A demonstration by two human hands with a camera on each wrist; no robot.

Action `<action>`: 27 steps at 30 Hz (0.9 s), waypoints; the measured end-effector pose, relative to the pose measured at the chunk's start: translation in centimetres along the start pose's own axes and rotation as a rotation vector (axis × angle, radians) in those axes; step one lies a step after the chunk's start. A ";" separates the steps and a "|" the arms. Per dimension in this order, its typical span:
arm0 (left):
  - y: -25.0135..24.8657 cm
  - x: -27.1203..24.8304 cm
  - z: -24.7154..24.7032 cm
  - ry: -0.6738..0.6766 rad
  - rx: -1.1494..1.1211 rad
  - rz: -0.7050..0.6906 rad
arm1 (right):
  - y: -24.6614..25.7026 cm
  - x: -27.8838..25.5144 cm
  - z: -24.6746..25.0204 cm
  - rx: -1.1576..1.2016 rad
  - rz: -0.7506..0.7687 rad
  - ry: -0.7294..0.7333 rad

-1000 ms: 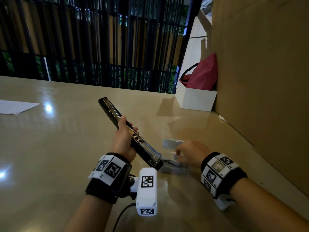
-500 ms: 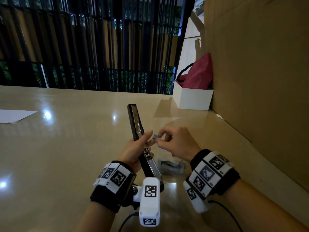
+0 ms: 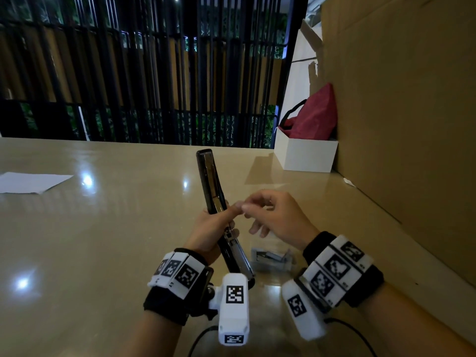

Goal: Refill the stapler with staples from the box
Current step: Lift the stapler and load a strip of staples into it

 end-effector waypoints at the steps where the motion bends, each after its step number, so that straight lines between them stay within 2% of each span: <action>1: -0.1 0.0 0.0 0.026 0.004 -0.012 | -0.1 0.0 -0.1 0.157 -0.073 0.043; 3: -0.3 0.0 -0.1 0.072 0.028 -0.025 | -0.2 0.1 -0.3 0.352 -0.173 0.094; 8: -0.5 -0.1 -0.1 0.109 0.068 -0.035 | -0.4 0.1 -0.5 0.543 -0.299 0.226; 13: -0.5 -0.3 -0.3 0.126 0.073 -0.042 | -0.7 -0.2 -0.6 0.727 -0.405 0.276; 22: -0.4 -0.7 -0.7 0.115 0.096 -0.052 | -0.9 -0.4 -0.5 0.722 -0.436 0.207; 27: -0.9 -0.8 -1.1 -0.009 0.095 -0.082 | -0.3 -0.7 -0.1 0.652 -0.396 0.160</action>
Point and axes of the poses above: each hand's wrist, its own x-axis towards the middle knuckle, its own z-axis out of the back of the hand, y = z × x, the point moved 5 cm from there along x, towards the middle knuckle, and after that the axes turned 3 degrees about -x, right-handed, at the moved point
